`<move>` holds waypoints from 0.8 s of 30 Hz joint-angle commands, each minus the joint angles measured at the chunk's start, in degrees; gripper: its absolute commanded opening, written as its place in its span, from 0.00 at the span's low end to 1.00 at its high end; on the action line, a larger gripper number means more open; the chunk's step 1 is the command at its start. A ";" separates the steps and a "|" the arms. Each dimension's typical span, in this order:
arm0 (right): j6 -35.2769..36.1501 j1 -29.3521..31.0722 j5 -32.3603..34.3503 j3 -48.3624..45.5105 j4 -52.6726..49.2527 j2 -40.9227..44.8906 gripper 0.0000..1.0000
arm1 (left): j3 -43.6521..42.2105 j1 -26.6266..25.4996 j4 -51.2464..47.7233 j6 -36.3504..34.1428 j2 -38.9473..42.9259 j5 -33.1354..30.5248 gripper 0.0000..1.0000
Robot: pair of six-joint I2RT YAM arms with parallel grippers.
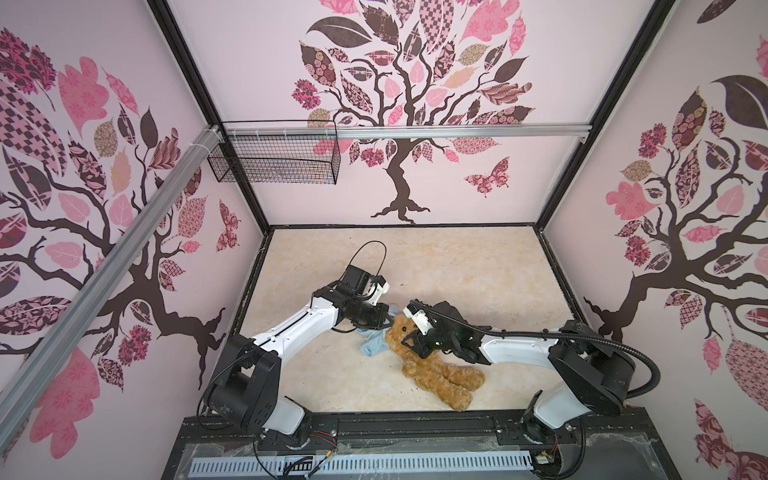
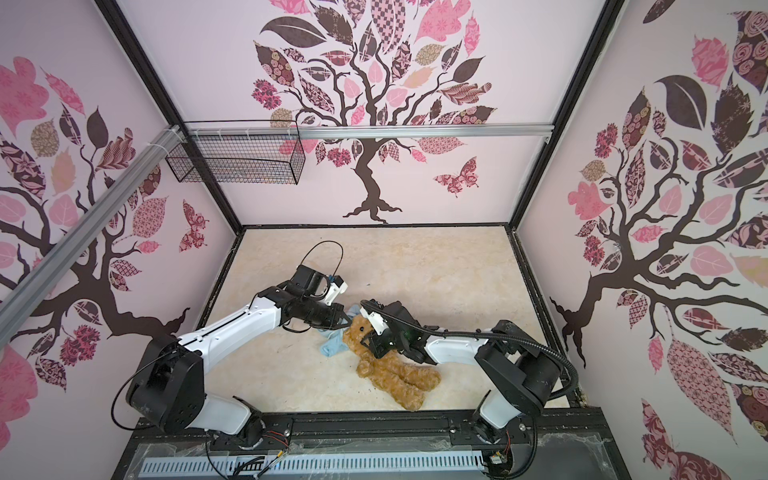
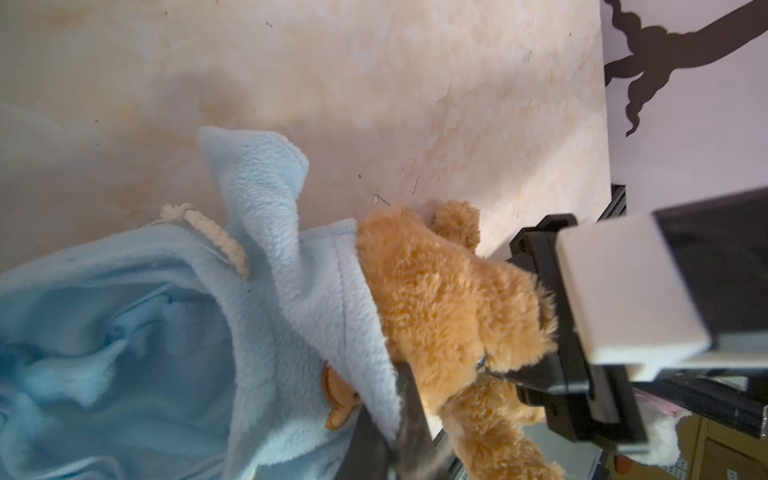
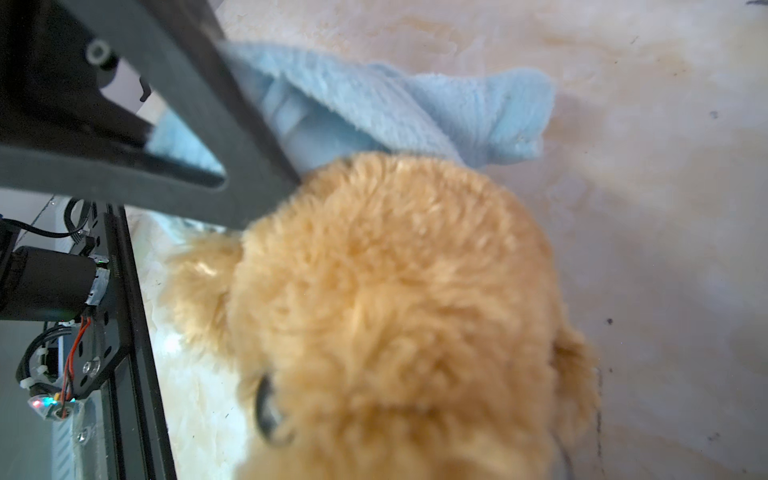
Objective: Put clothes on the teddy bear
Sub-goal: 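Hold the hoodie open with the left gripper while the right pushes the head deeper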
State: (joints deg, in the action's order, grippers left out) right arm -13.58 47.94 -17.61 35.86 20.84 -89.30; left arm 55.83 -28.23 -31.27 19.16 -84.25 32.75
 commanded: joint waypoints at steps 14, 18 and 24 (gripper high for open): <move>1.02 0.90 1.69 -4.56 16.80 -1.52 0.15 | -3.36 -3.89 11.35 8.78 4.00 5.86 0.11; 0.36 0.90 4.99 -6.31 18.55 0.21 0.15 | -4.30 -3.72 7.57 6.90 5.60 1.01 0.10; -0.76 0.91 7.81 -7.79 11.67 3.29 0.15 | -5.17 0.34 5.02 8.26 7.45 -5.44 0.00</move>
State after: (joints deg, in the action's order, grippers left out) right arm -13.80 48.62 -12.49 29.06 36.58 -88.92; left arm 52.56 -30.04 -24.38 27.03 -78.06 31.22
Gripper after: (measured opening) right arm 0.184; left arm 0.050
